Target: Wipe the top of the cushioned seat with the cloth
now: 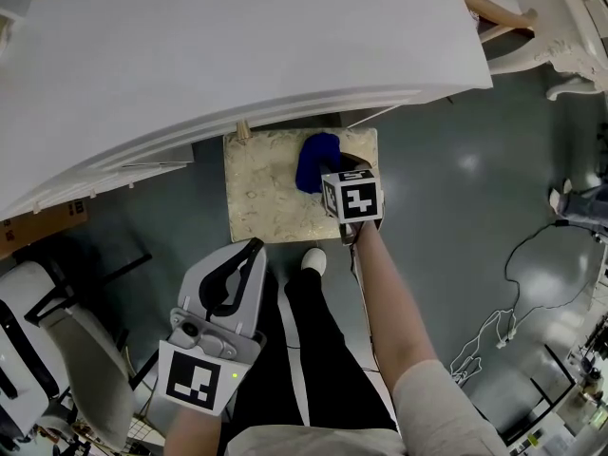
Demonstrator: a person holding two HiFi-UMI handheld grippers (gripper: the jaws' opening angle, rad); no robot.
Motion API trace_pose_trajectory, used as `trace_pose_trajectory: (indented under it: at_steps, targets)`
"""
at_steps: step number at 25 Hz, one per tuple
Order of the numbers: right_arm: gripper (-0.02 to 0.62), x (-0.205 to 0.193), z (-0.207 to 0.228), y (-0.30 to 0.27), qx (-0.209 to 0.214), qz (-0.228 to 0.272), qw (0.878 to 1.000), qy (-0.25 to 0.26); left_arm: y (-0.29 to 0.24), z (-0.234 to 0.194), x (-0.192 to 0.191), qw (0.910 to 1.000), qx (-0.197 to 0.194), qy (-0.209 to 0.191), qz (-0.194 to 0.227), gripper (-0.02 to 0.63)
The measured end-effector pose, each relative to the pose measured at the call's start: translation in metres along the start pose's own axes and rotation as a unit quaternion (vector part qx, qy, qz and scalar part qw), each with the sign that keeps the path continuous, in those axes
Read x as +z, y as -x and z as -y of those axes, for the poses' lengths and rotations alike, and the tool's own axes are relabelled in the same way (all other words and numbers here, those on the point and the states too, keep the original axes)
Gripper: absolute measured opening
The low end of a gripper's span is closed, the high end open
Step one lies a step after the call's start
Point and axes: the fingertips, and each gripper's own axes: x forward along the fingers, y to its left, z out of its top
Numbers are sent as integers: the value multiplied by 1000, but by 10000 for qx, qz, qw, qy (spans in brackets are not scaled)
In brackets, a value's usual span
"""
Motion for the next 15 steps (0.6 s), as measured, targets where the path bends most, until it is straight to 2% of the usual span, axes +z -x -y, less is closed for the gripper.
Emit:
trace_pose_trajectory:
  at_steps: [15]
  targets:
    - [110,-17,61,21,-73,57,9999,-126,-27,45,-3,10000,65,24,29,0]
